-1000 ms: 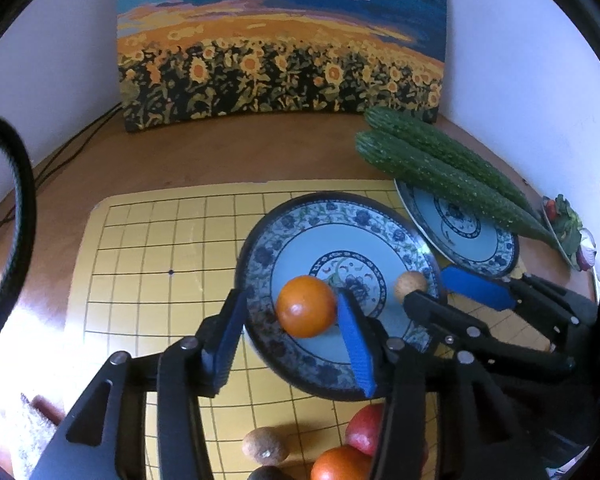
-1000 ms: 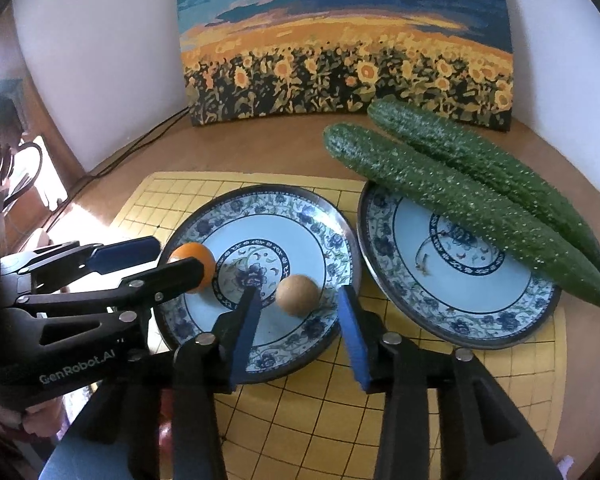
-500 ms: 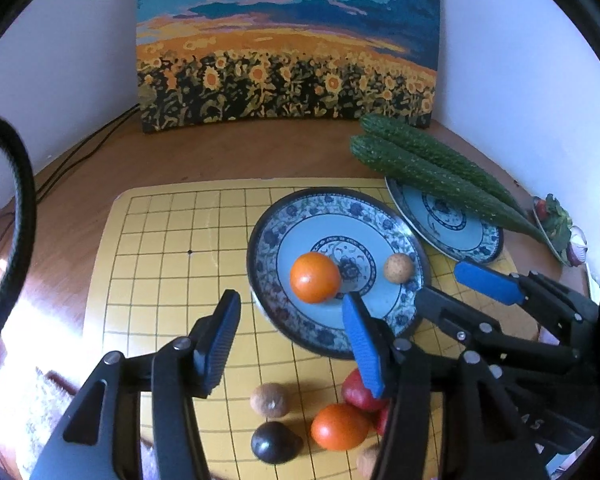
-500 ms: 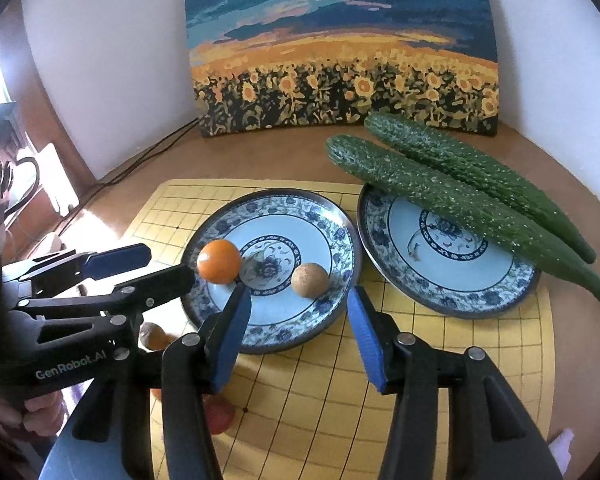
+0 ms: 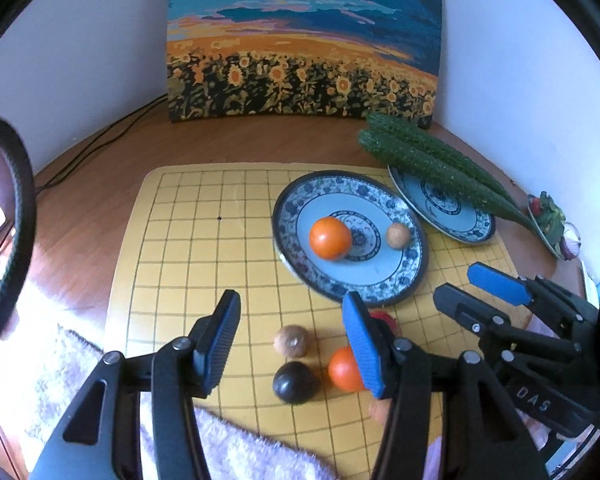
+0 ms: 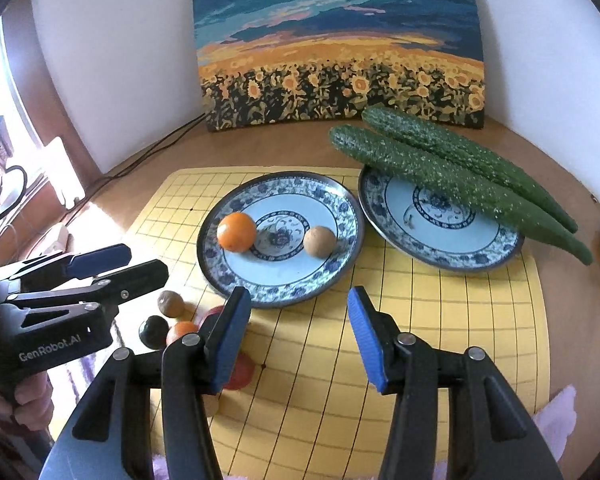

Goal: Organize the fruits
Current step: 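Withdraw both open tools from the plate back toward the remaining fruit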

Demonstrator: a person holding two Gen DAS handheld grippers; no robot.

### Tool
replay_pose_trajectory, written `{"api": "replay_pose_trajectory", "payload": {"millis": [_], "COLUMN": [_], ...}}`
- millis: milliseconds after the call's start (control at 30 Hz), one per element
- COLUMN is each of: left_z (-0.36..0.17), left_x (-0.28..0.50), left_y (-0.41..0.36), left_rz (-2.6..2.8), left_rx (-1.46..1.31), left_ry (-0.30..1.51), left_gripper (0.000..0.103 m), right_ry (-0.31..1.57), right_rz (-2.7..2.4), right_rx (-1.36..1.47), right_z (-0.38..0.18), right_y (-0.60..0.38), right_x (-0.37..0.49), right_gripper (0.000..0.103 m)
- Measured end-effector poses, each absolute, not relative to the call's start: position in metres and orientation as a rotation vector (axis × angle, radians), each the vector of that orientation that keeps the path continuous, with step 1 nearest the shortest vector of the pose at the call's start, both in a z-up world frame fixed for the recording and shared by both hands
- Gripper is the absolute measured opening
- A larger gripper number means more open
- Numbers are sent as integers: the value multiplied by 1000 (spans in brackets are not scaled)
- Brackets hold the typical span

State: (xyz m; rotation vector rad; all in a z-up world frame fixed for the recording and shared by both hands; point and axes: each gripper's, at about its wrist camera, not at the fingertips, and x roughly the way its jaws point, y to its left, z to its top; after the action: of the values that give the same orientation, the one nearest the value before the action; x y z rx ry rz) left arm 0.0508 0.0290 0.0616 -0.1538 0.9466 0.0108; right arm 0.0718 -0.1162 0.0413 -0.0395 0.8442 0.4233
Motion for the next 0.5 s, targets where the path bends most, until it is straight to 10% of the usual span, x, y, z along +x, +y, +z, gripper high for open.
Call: {"api": "replay_pose_trajectory", "payload": {"millis": [500], "left_z": [56], "left_x": [18], "left_y": [43], "left_rz": [22], "left_rx": [-182], "left_ry": [955], "left_gripper": [57], "right_ry": [844], "right_rz": [422], "right_rx": [-34], "right_z": [41], "right_y": [-115], "right_x": [41], "right_gripper": [52]}}
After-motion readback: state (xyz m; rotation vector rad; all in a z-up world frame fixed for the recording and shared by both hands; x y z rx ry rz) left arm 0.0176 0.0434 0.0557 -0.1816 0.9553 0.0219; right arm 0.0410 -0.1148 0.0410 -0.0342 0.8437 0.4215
